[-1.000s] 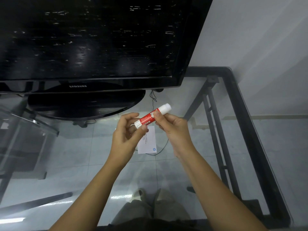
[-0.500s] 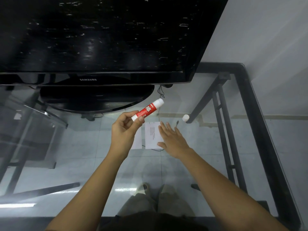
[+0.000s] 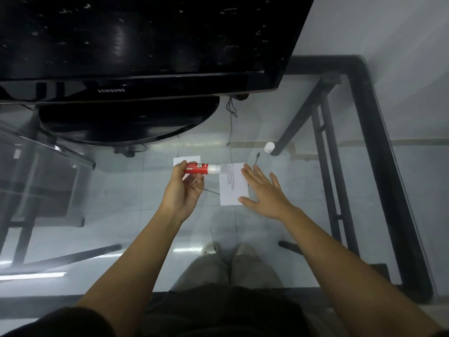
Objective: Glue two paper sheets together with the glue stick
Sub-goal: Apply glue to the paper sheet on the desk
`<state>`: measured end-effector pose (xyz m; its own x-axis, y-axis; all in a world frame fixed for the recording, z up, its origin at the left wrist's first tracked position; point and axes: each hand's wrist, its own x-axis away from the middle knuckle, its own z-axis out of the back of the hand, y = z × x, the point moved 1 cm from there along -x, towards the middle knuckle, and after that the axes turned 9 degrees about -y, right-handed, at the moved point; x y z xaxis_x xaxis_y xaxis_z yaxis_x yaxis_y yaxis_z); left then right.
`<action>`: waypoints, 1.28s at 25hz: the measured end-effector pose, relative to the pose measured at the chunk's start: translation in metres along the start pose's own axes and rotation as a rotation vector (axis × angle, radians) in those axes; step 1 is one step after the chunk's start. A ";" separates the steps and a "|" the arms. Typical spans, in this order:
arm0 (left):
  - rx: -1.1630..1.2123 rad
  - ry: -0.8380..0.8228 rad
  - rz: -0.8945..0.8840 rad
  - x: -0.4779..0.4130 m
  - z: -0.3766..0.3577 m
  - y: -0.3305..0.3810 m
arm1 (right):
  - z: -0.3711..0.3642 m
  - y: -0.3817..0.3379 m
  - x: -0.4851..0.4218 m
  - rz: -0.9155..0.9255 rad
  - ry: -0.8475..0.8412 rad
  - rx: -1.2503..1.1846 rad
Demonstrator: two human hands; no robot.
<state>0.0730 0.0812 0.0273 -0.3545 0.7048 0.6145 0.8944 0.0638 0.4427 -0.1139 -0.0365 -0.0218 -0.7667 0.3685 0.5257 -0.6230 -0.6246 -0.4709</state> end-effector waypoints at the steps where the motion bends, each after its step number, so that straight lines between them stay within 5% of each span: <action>1: 0.009 0.003 0.031 -0.002 0.000 -0.003 | 0.000 0.000 0.000 0.005 0.002 -0.017; 4: -0.236 -0.056 0.057 -0.003 -0.002 -0.011 | -0.001 0.001 -0.001 0.010 0.013 -0.035; 8: -1.409 -0.233 -0.253 0.002 0.004 -0.014 | -0.004 0.003 -0.004 0.011 0.023 -0.037; 10: -1.680 -0.403 -0.404 0.004 0.006 -0.013 | -0.005 0.004 -0.005 0.002 0.027 -0.032; 18: -1.841 -0.608 -0.431 -0.009 -0.001 -0.010 | -0.005 0.004 -0.005 0.005 0.037 -0.037; 27: -1.810 -0.413 -0.500 -0.046 -0.029 0.012 | -0.002 0.001 -0.003 0.012 0.018 -0.070; 32: -1.794 -0.596 -0.428 -0.010 -0.007 -0.013 | -0.002 0.002 -0.002 0.014 0.033 -0.054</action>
<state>0.0627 0.0689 0.0200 0.0302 0.9780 0.2063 -0.6270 -0.1422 0.7659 -0.1138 -0.0371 -0.0246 -0.7795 0.3833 0.4954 -0.6190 -0.5924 -0.5157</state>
